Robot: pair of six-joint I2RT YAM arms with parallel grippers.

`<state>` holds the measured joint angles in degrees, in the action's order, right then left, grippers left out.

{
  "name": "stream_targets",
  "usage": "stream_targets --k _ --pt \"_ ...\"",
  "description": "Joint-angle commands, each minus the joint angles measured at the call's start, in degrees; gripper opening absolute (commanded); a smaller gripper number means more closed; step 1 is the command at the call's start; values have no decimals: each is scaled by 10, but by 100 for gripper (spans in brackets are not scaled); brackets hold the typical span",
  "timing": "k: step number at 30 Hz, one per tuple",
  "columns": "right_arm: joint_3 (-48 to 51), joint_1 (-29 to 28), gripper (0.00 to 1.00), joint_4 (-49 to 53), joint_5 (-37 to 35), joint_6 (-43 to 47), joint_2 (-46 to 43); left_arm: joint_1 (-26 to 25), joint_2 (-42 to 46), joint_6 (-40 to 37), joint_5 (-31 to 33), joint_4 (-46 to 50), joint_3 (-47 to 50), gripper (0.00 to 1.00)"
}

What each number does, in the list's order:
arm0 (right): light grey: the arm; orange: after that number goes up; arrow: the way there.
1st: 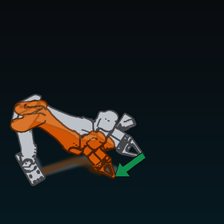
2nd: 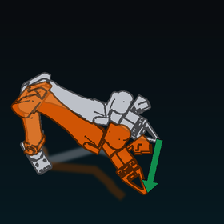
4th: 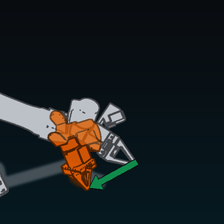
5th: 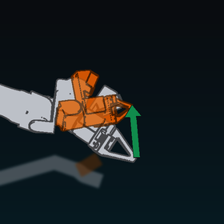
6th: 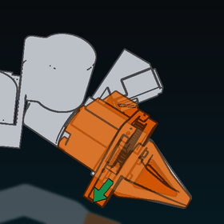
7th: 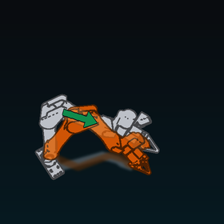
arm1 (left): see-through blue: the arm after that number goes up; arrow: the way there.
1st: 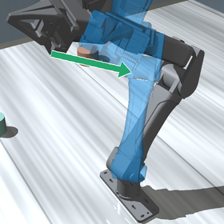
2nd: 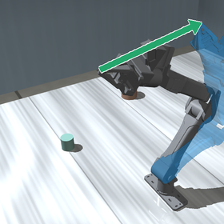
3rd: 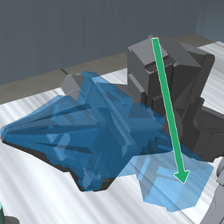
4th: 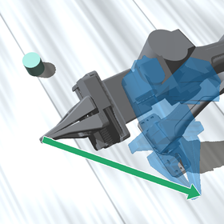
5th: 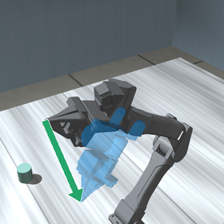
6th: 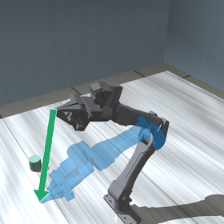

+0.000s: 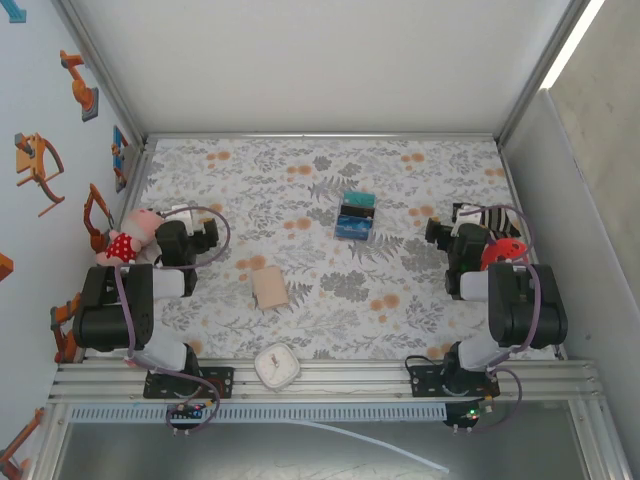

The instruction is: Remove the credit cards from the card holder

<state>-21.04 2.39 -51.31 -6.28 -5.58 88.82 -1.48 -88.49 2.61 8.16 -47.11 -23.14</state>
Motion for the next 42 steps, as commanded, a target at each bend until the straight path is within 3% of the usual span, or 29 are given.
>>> stream_targets --k 1,34,39,42 --pt "3 2 99 -11 -9 -5 -4 -3 3 9 7 -9 -1 97" --pt "2 2 100 -6 -18 -9 -10 -3 5 8 6 -12 1 97" --pt "8 2 100 5 -25 -10 -36 -7 21 5 12 39 -21 97" --pt "7 2 99 25 -27 -11 -55 -22 43 -5 42 127 -61 97"
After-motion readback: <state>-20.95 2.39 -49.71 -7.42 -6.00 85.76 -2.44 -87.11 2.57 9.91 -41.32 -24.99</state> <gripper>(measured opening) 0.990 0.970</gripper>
